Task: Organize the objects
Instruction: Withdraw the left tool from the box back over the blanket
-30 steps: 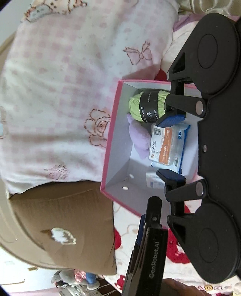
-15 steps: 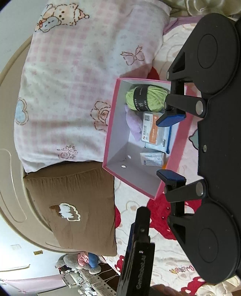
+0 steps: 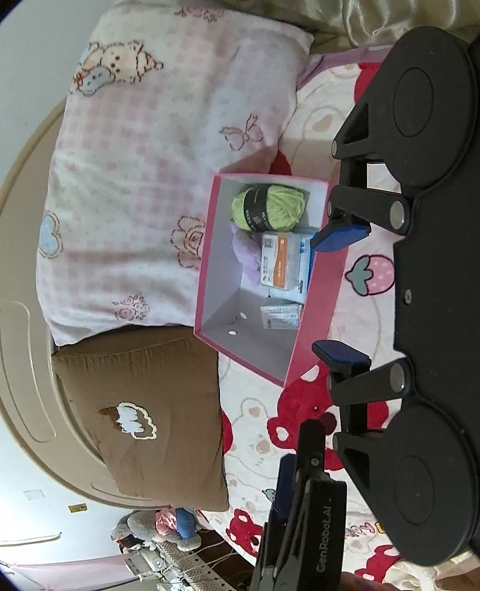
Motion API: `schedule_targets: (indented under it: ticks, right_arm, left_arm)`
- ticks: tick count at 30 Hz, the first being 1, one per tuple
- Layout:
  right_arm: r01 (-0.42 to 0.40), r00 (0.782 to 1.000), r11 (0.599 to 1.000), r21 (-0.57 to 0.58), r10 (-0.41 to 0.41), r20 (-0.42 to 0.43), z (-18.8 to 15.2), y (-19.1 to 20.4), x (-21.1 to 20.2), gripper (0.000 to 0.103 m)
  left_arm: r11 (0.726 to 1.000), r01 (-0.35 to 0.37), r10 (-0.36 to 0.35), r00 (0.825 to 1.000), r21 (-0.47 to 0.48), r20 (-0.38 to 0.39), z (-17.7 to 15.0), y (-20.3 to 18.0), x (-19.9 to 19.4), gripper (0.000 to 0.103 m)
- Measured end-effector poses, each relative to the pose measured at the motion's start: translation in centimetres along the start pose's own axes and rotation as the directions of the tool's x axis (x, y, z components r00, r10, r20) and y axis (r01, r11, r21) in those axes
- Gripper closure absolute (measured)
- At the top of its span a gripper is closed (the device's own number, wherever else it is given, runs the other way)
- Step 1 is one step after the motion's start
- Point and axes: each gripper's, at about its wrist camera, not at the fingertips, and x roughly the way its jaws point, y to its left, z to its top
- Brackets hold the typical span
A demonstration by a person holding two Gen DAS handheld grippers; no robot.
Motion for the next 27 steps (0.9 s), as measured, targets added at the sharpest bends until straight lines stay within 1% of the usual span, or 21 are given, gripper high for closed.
schedule_targets:
  ticks: [3, 5, 9, 13, 22, 27]
  right_arm:
    - [0.028, 1.000, 0.999, 0.026, -0.028, -0.015, -0.8, -0.3, -0.4, 0.044]
    - [0.030, 0.999, 0.999, 0.040, -0.030, -0.021, -1.3, -0.6, -0.5, 0.043]
    - [0.039, 0.997, 0.999, 0.035, -0.037, -0.063, -2.3, -0.6, -0.1, 0.043]
    - [0.027, 0.996, 0.999, 0.032, -0.024, -0.086, -3.2, -0.5, 0.4, 0.043]
    - [0.031, 0.996, 0.999, -0.020, -0.033, -0.082, -4.9, 0.5, 0.3, 0.041]
    - [0.027, 0.996, 1.000, -0.005, -0.027, -0.084, -5.5, 0.5, 0.4, 0.040]
  left_arm:
    - [1.000, -0.027, 0.027, 1.000, 0.012, 0.010, -0.8, -0.2, -0.1, 0.054]
    - [0.999, -0.042, 0.042, 0.999, 0.016, 0.019, -1.5, -0.3, 0.0, 0.053]
    - [0.999, -0.025, 0.025, 1.000, -0.026, 0.007, -2.6, 0.1, 1.0, 0.053]
    - [0.997, -0.070, 0.071, 0.997, -0.033, 0.017, -3.7, -0.2, 1.5, 0.053]
    - [0.995, -0.078, 0.079, 0.997, -0.057, 0.004, -4.9, 0.1, 1.4, 0.053]
    - [0.997, -0.045, 0.044, 0.999, -0.057, -0.017, -5.4, 0.2, 1.6, 0.052]
